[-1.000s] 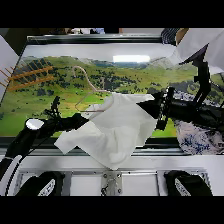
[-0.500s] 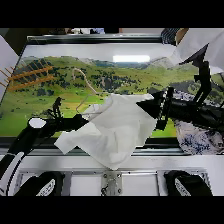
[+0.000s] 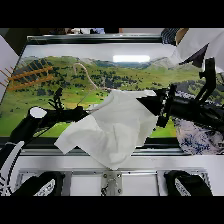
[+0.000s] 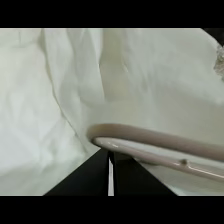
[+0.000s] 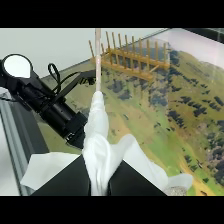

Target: Fold the clothes and pants, and hang the long-sleeved shirts on hangers.

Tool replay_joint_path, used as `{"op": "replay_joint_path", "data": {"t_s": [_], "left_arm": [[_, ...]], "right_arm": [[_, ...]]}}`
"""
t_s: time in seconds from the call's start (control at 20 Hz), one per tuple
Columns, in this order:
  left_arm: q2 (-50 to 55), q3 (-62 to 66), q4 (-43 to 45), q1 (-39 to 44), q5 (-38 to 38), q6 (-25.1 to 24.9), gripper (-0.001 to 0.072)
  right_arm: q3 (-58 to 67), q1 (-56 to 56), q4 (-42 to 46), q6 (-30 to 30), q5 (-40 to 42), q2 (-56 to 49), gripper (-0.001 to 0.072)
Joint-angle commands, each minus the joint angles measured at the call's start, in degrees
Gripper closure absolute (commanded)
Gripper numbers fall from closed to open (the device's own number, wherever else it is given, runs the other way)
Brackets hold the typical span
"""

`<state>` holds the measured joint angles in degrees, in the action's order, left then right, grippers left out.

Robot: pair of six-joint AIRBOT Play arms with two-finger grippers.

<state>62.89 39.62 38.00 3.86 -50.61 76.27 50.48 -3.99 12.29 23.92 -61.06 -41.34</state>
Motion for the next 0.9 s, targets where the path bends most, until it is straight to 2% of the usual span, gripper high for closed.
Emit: {"op": "replay_joint_path", "data": {"t_s": [0.0, 0.35, 0.6, 0.85], "left_arm": [[0.15, 1.40, 0.61, -1.33, -1.84, 0.04, 0.0690], [0.15, 0.46, 1.55, -1.33, -1.64, 0.04, 0.0690], [0.15, 3.41, 1.70, -4.98, -2.29, 0.02, 0.0690], [0.17, 3.37, 6.60, -5.33, -3.34, 0.63, 0.0690]], "right_arm": [[-0.04, -0.04, 1.03, 0.61, 0.83, -0.04, 0.0697], [-0.04, -0.04, 3.37, 1.53, 0.55, 0.00, 0.0697], [-0.04, -0.04, 6.67, 2.51, -2.43, 0.17, 0.0697], [-0.04, -0.02, 7.41, 2.73, -2.23, 0.85, 0.0697]]}}
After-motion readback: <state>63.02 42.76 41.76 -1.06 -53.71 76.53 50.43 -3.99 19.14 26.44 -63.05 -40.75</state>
